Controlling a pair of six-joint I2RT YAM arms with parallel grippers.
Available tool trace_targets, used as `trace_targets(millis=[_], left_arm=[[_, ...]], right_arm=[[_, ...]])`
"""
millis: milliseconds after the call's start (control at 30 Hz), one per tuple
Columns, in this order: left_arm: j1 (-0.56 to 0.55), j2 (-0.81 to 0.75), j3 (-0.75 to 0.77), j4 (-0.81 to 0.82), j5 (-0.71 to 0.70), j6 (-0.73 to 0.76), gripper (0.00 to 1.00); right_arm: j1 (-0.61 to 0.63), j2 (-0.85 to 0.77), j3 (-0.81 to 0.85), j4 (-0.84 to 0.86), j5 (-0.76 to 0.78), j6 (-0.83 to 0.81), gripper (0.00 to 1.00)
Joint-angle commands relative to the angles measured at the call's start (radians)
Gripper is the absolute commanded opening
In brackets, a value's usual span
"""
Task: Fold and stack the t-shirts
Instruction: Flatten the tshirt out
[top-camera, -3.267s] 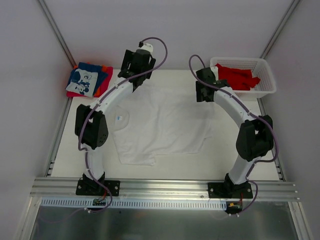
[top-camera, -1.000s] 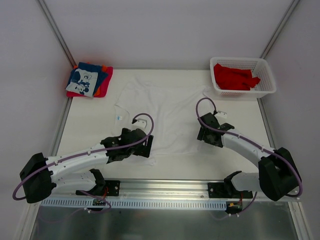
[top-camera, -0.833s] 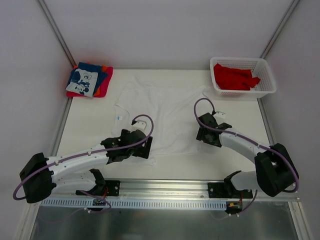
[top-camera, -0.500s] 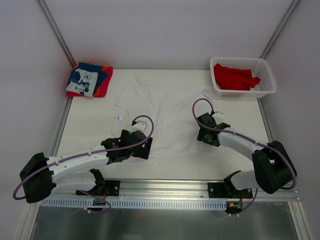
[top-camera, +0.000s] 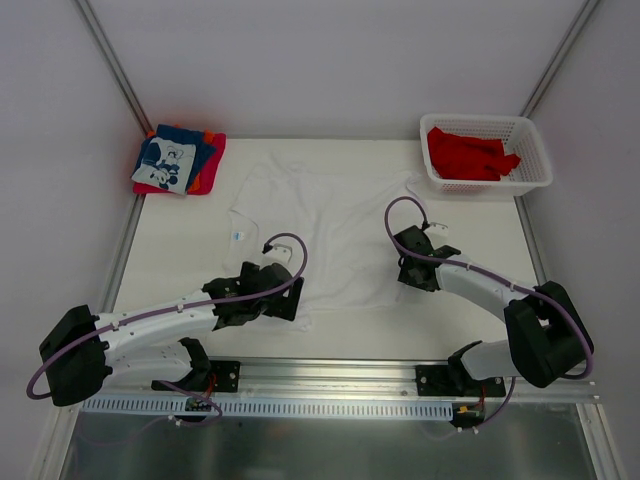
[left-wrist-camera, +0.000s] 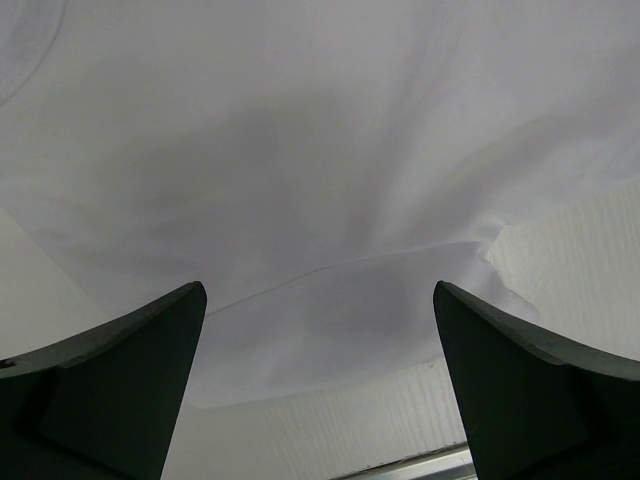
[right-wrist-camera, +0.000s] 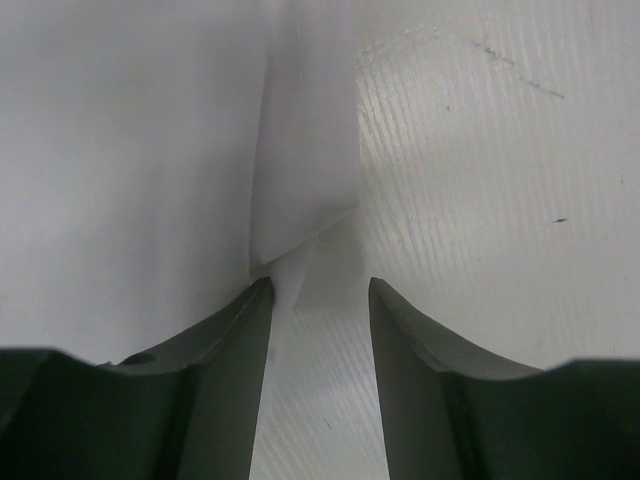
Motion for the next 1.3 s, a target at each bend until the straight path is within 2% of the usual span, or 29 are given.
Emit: trace_targets(millis=[0,467,600,667,767,867,1067,1267], left_arm=[[-0.012,0.001,-0.011,0.019,-0.026,-0.028,0.99],[-0.022,-0.036,-0.051,0.017,-0.022,-0.043,0.99],[-0.022,-0.035,-0.052,0.019,-0.023,-0.04,0.99],[-0.022,-0.024,-0.049,0.019,-0.029,-0.038,0.99],[-0.022,-0.007,-0.04,0.02,-0.034,-0.037,0.99],[-0.022,0.008,-0.035,0.022,-0.037,-0.035,0.99],[-0.022,0.005,-0.028,0.022,-0.034,-0.028,0.99],[-0.022,-0.01,-0.031,0.022,-0.037,-0.025,0.99]], right_arm=[[0.004,-0.017,0.002,0.0,0.028,0.007,0.45],[0.012,0.058,-0.038,0.153,-0.036,0.061,0.4],[0.01,0.078,-0.021,0.152,-0.049,0.061,0.4],[0.011,0.086,-0.02,0.155,-0.052,0.059,0.35],[0.011,0.083,-0.018,0.15,-0.05,0.055,0.11],[0.011,0.085,-0.013,0.138,-0.046,0.055,0.01],[0.01,0.072,-0.015,0.104,-0.044,0.058,0.0],[0.022,-0.029,-0.036,0.008,-0.047,0.062,0.01]])
